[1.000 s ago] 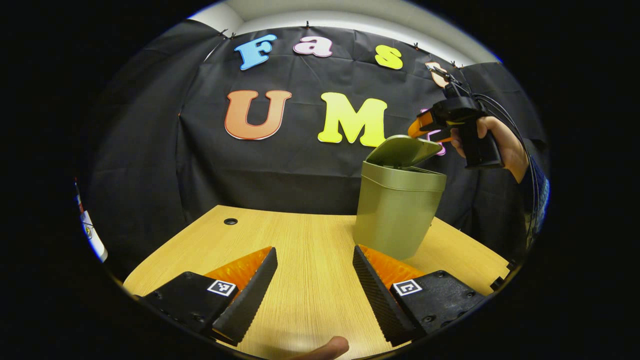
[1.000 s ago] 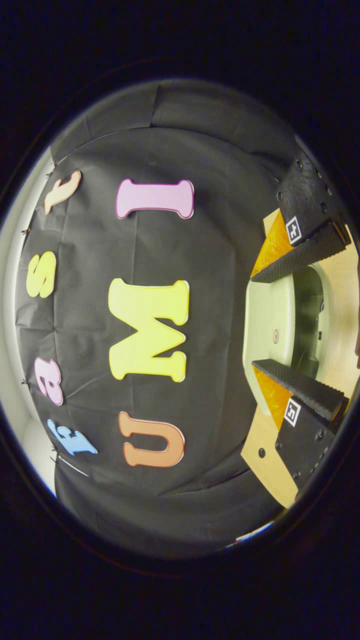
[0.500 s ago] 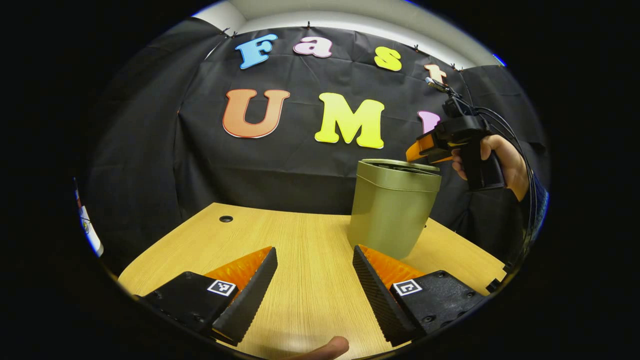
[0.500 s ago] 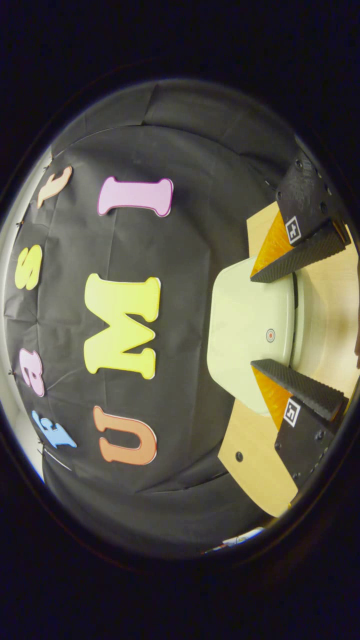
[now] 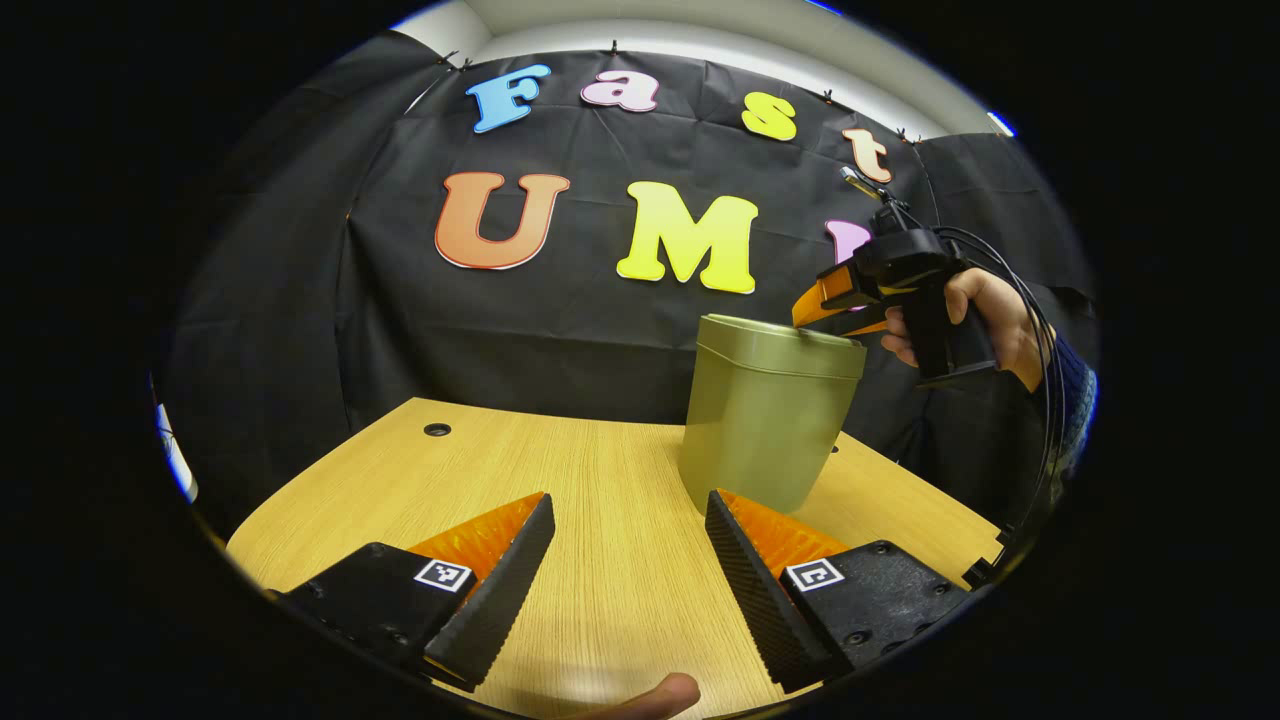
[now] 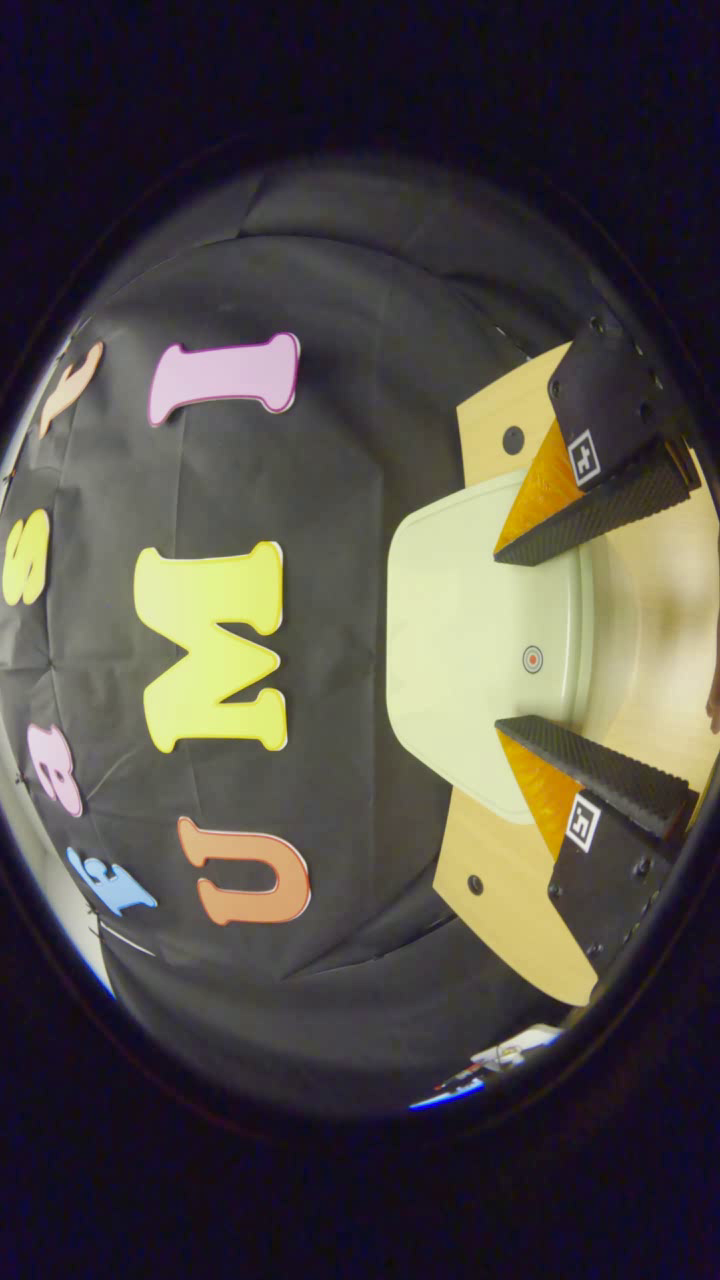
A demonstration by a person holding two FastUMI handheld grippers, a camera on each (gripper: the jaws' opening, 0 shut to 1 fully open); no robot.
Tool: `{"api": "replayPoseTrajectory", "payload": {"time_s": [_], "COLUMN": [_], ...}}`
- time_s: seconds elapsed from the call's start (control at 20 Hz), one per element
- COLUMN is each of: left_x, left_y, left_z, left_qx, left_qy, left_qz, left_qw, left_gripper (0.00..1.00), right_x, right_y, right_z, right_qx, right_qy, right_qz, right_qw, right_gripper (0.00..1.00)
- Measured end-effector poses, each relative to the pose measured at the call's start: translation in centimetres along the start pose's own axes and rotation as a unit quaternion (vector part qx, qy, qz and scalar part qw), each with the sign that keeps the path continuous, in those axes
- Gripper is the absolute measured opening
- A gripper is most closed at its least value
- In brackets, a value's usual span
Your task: Press the lid of the desktop garbage bin to open it, pick up the crumpled paper on the desktop and throw it into the bin, then pick up the pop can on the desktop and drop it into the bin, and finally close the garbage bin lid.
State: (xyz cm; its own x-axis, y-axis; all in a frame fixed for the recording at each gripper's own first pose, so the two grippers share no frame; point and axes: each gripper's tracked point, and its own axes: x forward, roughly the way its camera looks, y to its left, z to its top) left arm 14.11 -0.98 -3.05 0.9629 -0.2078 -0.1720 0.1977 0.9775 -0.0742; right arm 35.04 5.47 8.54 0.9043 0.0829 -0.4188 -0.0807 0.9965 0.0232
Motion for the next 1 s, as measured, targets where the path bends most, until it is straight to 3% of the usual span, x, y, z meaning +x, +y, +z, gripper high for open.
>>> {"api": "replayPoseTrajectory", "payload": {"time_s": [0.55, 1.0], "left_x": [-0.6, -1.2], "left_y": [-0.4, -0.6], "left_z": [-0.1, -0.1], "left_qx": [0.002, 0.019], "left_qy": [-0.007, -0.006], "left_qz": [0.000, 0.023], "left_qw": [1.000, 1.000], "left_gripper": [0.98, 0.98], "right_x": [-0.3, -3.7], "right_y": [0.1, -0.5], "right_z": [0.4, 0.6], "right_qx": [-0.003, 0.021], "right_qy": [-0.012, -0.044], "right_qz": [-0.019, 0.009], "right_qw": [1.000, 0.999], "right_gripper": [0.95, 0.95]}}
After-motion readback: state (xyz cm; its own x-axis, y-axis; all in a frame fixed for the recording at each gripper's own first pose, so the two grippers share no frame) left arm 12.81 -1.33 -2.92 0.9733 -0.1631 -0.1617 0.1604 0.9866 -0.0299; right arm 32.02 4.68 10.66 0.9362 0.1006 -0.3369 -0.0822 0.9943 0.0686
